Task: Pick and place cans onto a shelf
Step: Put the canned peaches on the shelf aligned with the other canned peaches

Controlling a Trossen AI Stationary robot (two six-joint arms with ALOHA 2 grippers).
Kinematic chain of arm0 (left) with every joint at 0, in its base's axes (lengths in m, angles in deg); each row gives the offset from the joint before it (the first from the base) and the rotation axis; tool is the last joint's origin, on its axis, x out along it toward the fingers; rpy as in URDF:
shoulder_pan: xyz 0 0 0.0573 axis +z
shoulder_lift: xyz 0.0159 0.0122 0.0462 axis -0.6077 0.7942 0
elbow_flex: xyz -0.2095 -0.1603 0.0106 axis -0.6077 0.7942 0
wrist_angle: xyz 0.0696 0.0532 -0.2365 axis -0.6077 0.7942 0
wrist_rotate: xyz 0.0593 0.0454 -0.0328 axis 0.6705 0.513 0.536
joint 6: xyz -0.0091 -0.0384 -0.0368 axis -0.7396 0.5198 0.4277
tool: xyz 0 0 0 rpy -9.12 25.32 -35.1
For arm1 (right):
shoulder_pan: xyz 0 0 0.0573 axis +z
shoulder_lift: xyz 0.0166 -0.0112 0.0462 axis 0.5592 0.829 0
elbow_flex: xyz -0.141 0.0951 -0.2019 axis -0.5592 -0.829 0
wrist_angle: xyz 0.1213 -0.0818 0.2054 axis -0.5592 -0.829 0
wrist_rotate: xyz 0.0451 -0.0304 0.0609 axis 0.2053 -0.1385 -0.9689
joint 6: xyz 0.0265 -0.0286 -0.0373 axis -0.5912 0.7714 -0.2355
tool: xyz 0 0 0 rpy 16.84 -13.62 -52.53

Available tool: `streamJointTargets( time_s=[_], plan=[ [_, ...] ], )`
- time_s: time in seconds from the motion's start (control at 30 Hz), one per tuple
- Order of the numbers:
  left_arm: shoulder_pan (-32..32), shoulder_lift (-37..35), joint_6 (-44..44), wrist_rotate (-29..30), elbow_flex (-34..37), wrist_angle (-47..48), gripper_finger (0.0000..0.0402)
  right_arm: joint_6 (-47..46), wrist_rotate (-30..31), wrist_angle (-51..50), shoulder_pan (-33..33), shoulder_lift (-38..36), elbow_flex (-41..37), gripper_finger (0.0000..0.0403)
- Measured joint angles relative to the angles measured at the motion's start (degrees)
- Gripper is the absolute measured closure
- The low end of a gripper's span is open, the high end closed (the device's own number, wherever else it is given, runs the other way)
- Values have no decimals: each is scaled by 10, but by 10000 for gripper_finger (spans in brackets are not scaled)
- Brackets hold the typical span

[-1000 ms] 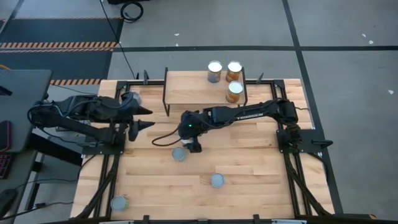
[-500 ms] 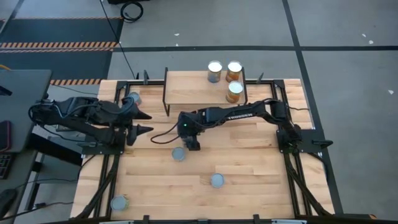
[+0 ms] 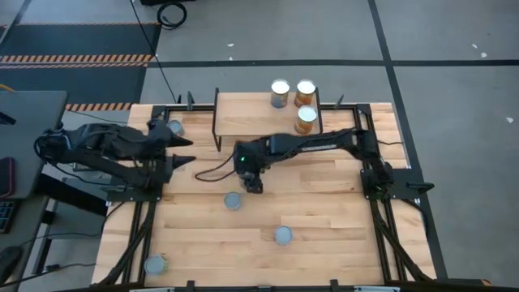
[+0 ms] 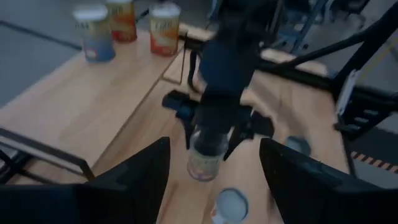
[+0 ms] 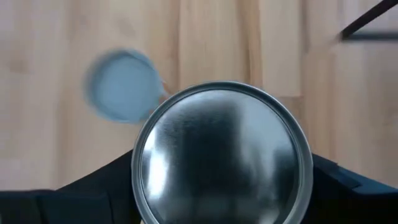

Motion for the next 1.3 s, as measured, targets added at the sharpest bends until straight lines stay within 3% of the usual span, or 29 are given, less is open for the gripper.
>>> streamJointTargets(
  time_s=[0.1, 0.23, 0.47, 0.77, 1.1, 1.3],
  plan=[
    [0, -13, -26, 5, -11, -22, 148, -6, 25, -67, 1, -40, 61, 94],
    [0, -21, -65, 20, 2, -100, 148, -35, 112, -136, -18, -84, 123, 94],
    [0, 2, -92, 20, 4, -151, 148, -113, 192, -199, -116, -145, 114, 89],
    [-1, 34, -70, 19, 4, -168, 148, -151, 143, -202, -211, -146, 60, 86],
    [-2, 47, -38, 17, 4, -184, 148, -170, 156, -174, -206, -147, 11, 63],
    [-2, 57, -40, -20, 4, -190, 148, -171, 156, -171, -205, -147, 9, 46]
  ],
)
